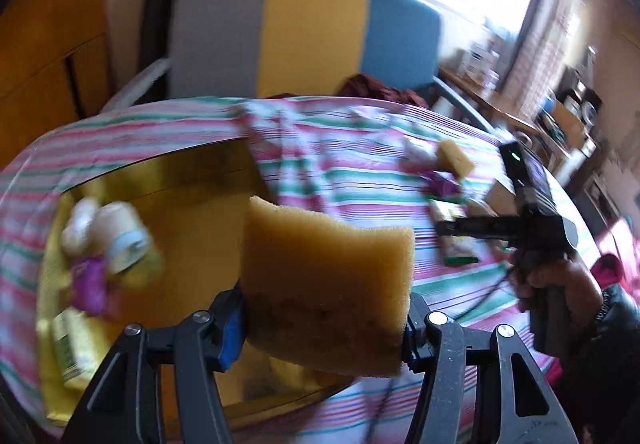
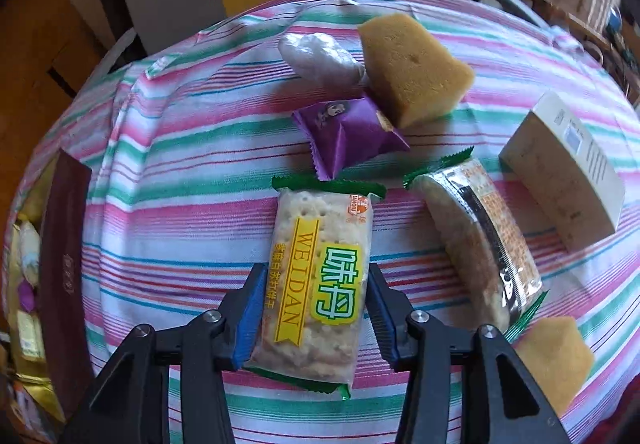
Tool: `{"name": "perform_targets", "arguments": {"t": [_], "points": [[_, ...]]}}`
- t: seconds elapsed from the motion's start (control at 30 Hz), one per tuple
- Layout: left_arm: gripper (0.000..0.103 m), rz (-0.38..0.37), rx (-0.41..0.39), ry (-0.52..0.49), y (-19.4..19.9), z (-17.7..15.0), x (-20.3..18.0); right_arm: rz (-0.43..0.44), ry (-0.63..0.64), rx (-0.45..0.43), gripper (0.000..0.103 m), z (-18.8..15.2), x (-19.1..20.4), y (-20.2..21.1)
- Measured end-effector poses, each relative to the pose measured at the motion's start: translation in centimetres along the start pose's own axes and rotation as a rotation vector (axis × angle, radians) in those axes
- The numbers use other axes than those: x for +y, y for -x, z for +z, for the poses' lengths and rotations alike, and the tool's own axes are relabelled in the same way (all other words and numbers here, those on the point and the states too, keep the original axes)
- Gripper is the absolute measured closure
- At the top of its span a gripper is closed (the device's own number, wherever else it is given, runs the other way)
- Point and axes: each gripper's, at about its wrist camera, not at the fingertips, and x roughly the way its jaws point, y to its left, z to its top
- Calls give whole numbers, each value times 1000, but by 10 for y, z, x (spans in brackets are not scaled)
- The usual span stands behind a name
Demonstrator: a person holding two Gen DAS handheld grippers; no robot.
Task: Organize objects
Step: 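Carry the sponge cake into the gold tray and open the left tool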
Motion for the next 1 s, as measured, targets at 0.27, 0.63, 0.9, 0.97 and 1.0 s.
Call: {"name": "perform_targets", "arguments": {"t": [0.27,0.63,0.9,0.97,1.0], "points": [[43,124,59,170,19,-24,99,-37,53,-6,54,-1,6,0],[40,215,177,222,-12,-45,138,-41,62,-7,54,-1,8,0],[32,254,216,211,-21,-54,139,-29,44,-6,53,-4,3,3],[28,264,214,210,-19,-54,139,-25,38,-7,53,-4,2,3],[27,267,208,211,-16,-54,138,-27,40,-8,53,-4,3,3]]}}
